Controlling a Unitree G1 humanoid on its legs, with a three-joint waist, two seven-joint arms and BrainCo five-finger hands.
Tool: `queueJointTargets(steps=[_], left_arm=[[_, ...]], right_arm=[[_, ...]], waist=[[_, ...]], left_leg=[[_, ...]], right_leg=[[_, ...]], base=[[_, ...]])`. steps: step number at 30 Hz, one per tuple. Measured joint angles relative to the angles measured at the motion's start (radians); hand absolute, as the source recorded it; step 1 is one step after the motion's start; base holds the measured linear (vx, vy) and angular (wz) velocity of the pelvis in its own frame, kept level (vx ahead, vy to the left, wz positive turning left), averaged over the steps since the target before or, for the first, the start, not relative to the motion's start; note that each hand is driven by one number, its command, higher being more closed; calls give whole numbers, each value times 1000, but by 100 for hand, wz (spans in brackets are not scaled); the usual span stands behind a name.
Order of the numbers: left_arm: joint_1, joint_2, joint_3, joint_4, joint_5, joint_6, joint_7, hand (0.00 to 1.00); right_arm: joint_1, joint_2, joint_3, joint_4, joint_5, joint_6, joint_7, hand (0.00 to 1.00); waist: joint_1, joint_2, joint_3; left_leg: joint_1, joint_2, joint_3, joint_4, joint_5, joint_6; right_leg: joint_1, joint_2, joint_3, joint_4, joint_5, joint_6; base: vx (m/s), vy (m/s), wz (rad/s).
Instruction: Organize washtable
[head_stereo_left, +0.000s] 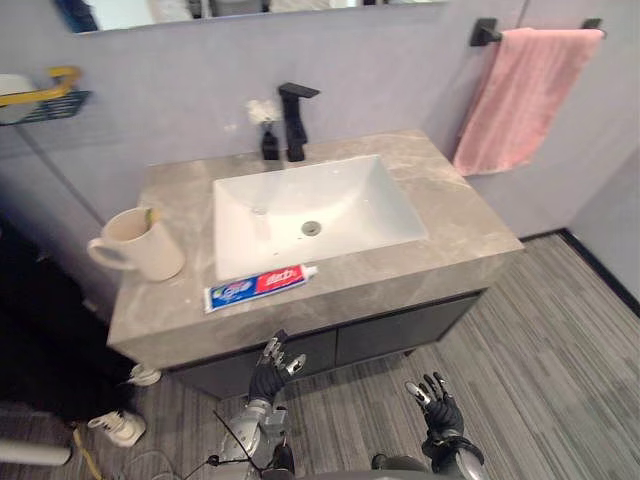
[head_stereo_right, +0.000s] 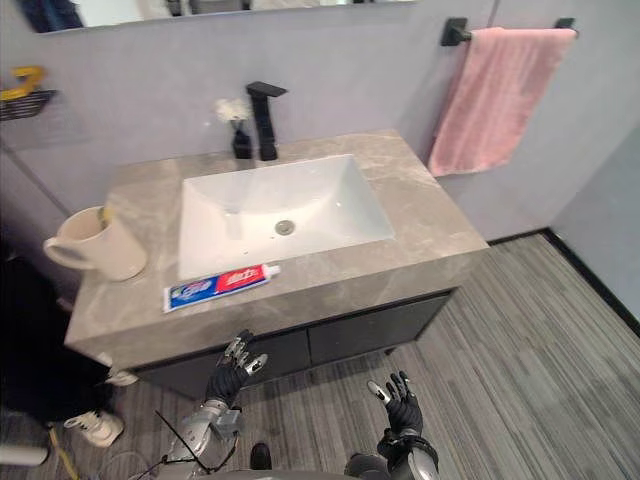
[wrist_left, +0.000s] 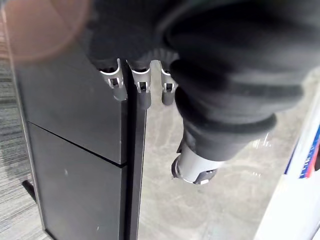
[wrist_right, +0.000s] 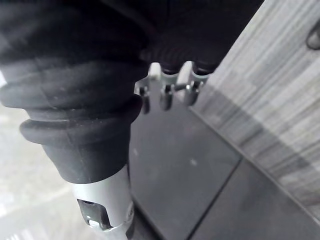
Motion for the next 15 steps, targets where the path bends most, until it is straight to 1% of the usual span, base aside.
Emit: queueJointTargets(steps=[1, 2, 3, 4, 6, 7, 8, 9, 10, 11, 12, 13, 14, 15], left_arm=[[-1, -8, 1, -6, 0, 0, -1, 0], [5, -25, 0, -7, 0, -1, -1, 0], [14, -32, 0, -8, 0, -2, -2, 0], [25, -45, 6, -8, -1, -1, -2, 0], [42, -44, 39, -43, -10, 1, 0, 0], [42, -45, 53, -52, -12, 0, 0, 0], [40, -49, 92, -67, -24, 0, 5, 0], [41, -52, 103, -69, -31, -1, 14, 0], [43, -55, 123, -68, -32, 1, 32, 0], [52, -66, 128, -68, -34, 2, 45, 0], [63, -70, 130, -67, -43, 4, 50, 0], [65, -69, 132, -65, -46, 4, 50, 0], [64, -75, 137, -61, -50, 3, 50, 0], [71, -83, 135, -40, -50, 5, 49, 0]], right_arm=[[-1, 9, 5, 5, 0, 0, -1, 0], [1, -1, 10, 7, -1, -1, -1, 0], [-3, -11, 18, 0, -1, -2, -1, 0], [-2, -32, 38, 7, -3, -1, -2, 0], [8, -31, 86, 4, -21, 0, -2, 0], [10, -29, 91, 3, -26, 1, -2, 0], [15, -24, 110, -5, -31, 1, -2, 0], [15, -15, 110, -8, -30, 1, -3, 0], [14, -10, 105, -27, -30, 0, -5, 0], [12, -12, 102, -33, -29, 0, -8, 0], [14, -16, 94, -36, -27, 1, -22, 0], [20, -9, 92, -45, -27, -2, -23, 0], [22, 0, 82, -52, -27, -5, -24, 0], [18, -5, 75, -34, -26, 0, -31, 0]], waist=[[0, -27, -2], [10, -35, -2], [19, -16, -9], [24, 13, -13], [37, -4, -16], [42, 0, -10], [53, -31, -4], [62, -36, -1], [66, -35, 12], [68, -18, 13], [69, -25, 11], [67, -55, 5], [67, -38, 10], [66, -27, 10]], left_leg=[[-13, -17, -22, 20, -8, -2], [-97, -49, -42, 214, -25, 27], [-128, -49, -54, 285, -65, 43], [-143, -48, -96, 267, -102, 56], [-145, -95, -177, 200, -78, 53], [-151, -103, -197, 188, -78, 53], [-147, -117, -214, 173, -77, 54], [-159, -119, -208, 188, -74, 60], [-210, -111, -157, 295, -96, 91], [-218, -92, -109, 311, -108, 103], [-180, -93, -59, 254, -111, 106], [-174, -98, -35, 248, -109, 112], [-212, -82, -7, 351, -113, 125], [-195, -84, 0, 341, -110, 123]], right_leg=[[-10, -31, -17, -15, 0, -8], [-9, -63, -56, -25, 2, -9], [-3, -52, -69, -32, 1, -8], [7, -41, -102, -36, 5, 0], [22, -57, -140, -29, 2, 2], [25, -61, -159, -29, 0, 0], [37, -85, -221, -36, -1, -4], [48, -98, -250, -42, 0, -5], [67, -104, -307, -41, -4, 0], [86, -101, -331, -36, -12, 12], [106, -122, -335, -52, -19, 13], [114, -144, -337, -69, -19, 11], [114, -147, -351, -57, -24, 20], [114, -145, -339, -42, -38, 39]], base=[[-249, 33, 128], [-118, 44, 101], [-82, 26, 112], [-72, 13, 127], [-85, 32, 148], [-45, 3, 157], [-34, 43, 139], [-71, 88, 152], [-49, 97, 101], [15, 73, 92], [43, 28, 57], [79, 140, 49], [64, 137, 26], [81, 149, 15]])
